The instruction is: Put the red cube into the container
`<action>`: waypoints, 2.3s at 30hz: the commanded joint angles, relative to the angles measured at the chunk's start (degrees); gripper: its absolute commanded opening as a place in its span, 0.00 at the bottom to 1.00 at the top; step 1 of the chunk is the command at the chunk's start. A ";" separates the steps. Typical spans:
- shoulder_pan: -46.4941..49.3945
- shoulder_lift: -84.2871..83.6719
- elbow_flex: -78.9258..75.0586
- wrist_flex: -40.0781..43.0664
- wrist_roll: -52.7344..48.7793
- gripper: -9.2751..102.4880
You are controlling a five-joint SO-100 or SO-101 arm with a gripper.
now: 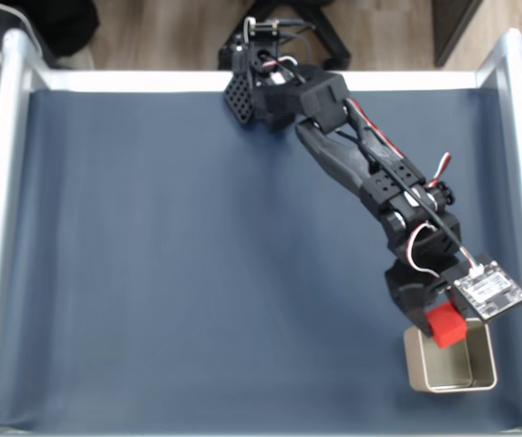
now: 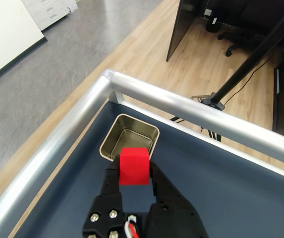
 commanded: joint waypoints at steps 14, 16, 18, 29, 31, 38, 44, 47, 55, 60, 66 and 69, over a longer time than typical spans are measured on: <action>-0.53 -15.82 -22.32 -3.96 4.13 0.08; -0.62 -17.49 -24.52 -4.92 4.92 0.08; -0.62 -18.81 -25.93 -5.54 5.19 0.08; -0.53 -21.80 -27.77 -7.03 4.13 0.08; -0.53 -22.06 -27.77 -7.03 4.04 0.08; -0.62 -22.32 -27.77 -6.94 4.48 0.08; -0.53 -22.41 -28.48 -7.12 5.98 0.14; -0.44 -22.59 -28.74 -7.73 5.98 0.17; -0.09 -22.59 -28.74 -7.73 5.71 0.22; 0.00 -22.68 -28.74 -7.56 5.19 0.25; 0.00 -22.59 -28.74 -6.86 5.01 0.26; 0.00 -22.50 -28.74 -6.86 5.01 0.26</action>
